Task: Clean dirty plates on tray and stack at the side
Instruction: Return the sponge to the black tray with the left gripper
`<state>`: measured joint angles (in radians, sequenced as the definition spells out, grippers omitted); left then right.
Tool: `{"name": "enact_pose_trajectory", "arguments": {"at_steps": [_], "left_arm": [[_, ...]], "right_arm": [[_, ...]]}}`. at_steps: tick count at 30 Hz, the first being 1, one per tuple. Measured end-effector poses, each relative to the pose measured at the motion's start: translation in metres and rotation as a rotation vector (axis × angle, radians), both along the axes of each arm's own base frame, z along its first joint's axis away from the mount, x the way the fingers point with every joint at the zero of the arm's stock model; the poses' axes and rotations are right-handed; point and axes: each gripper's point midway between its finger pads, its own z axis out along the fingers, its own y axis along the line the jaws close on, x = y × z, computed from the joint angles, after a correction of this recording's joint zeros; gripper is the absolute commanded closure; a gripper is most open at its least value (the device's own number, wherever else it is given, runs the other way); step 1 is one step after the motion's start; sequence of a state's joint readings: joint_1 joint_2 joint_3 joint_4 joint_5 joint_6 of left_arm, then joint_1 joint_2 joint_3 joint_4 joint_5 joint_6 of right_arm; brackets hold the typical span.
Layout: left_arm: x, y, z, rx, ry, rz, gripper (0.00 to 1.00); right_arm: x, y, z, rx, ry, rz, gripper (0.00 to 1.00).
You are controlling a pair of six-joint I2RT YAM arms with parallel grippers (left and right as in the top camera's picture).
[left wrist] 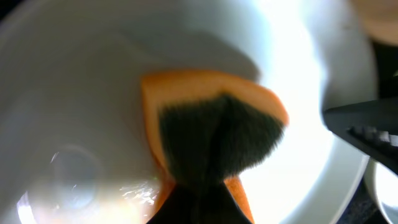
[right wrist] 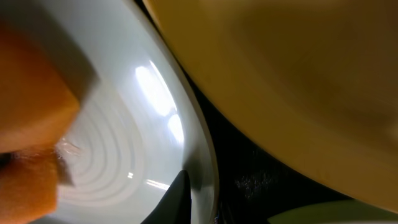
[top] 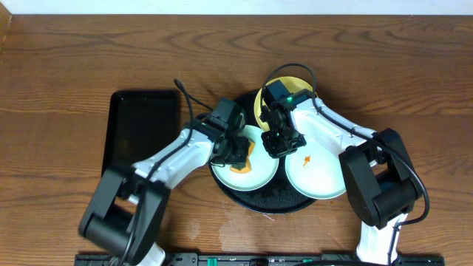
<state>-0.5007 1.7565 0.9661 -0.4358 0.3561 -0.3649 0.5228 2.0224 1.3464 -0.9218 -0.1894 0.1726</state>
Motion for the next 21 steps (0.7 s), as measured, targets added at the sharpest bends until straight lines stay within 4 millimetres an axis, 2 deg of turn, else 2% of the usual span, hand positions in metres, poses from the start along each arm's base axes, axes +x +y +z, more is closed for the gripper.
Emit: {"name": "enact_pose_trajectory", "arguments": {"at_steps": [4, 6, 12, 15, 18, 21], "left_arm": [[-0.001, 0.004, -0.003, 0.001, 0.021, 0.004, 0.92], [0.000, 0.014, -0.005, 0.052, 0.013, 0.014, 0.92], [0.024, 0.067, -0.006, 0.358, -0.132, 0.090, 0.93], [0.034, 0.084, -0.003, 0.459, -0.193, 0.121, 0.92], [0.038, 0.092, 0.001, 0.508, -0.221, 0.135, 0.93], [0.041, 0.097, 0.017, 0.518, -0.266, 0.158, 0.93]], "right_arm": [[0.000, 0.000, 0.000, 0.000, 0.000, -0.002, 0.86], [0.001, 0.000, 0.000, 0.001, -0.002, -0.003, 0.86], [0.000, 0.002, 0.000, 0.009, 0.002, -0.004, 0.88], [-0.001, 0.012, 0.003, 0.051, 0.007, 0.002, 0.90], [-0.003, 0.020, 0.005, 0.072, 0.010, 0.013, 0.95], [-0.003, 0.021, 0.006, 0.077, 0.012, 0.002, 0.99]]}}
